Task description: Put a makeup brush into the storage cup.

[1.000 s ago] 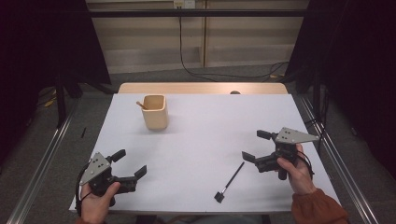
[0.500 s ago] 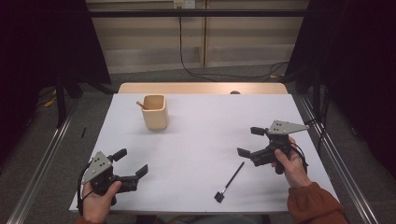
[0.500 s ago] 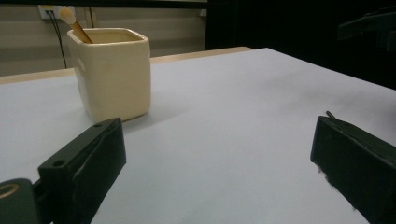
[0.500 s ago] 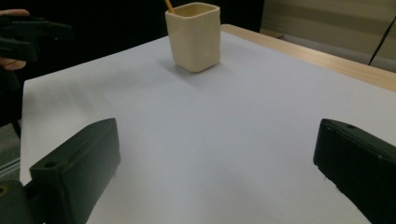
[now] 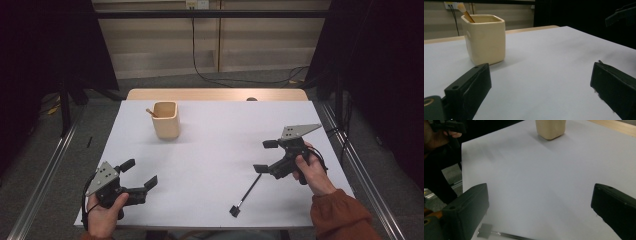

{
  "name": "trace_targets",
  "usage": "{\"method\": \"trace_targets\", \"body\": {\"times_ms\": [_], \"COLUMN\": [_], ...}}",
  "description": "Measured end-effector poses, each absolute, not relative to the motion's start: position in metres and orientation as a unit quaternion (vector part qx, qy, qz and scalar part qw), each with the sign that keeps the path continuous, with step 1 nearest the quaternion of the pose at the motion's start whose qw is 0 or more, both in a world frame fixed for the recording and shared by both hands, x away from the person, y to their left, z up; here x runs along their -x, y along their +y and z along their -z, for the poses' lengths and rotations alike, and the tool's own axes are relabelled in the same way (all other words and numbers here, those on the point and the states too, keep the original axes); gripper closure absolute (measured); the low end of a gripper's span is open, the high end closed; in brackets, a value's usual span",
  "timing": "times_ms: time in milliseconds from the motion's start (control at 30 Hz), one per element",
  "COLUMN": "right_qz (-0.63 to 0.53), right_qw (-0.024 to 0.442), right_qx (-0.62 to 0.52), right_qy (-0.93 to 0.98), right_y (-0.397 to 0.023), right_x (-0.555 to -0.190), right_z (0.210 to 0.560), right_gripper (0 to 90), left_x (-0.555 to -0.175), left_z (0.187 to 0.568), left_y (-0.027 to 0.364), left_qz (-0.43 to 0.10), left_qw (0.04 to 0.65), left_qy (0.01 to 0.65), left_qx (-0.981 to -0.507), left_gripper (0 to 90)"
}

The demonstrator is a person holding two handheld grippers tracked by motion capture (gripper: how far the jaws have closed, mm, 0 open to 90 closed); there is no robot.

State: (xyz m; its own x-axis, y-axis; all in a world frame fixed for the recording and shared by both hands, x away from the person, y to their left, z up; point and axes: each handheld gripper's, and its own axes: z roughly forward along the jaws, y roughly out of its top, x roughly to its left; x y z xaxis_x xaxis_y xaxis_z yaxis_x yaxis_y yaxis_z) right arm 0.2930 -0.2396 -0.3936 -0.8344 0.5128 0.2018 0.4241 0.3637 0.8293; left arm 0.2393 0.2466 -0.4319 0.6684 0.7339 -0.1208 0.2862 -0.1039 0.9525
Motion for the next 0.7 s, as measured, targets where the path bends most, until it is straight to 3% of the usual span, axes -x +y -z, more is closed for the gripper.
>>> {"method": "trace_targets", "body": {"times_ms": [700], "right_qz": [-0.341], "right_qw": [-0.033], "right_qx": [-0.252], "right_qy": [0.905], "right_y": [-0.2346], "right_x": [-0.2995], "right_z": [0.4004], "right_gripper": [2.6], "left_x": [-0.2394], "left_z": [0.4281], "left_y": [0.2458], "left_qz": [-0.205], "left_qw": [0.554], "left_qy": [0.348], "left_qx": [-0.728], "left_gripper": [3.3]}}
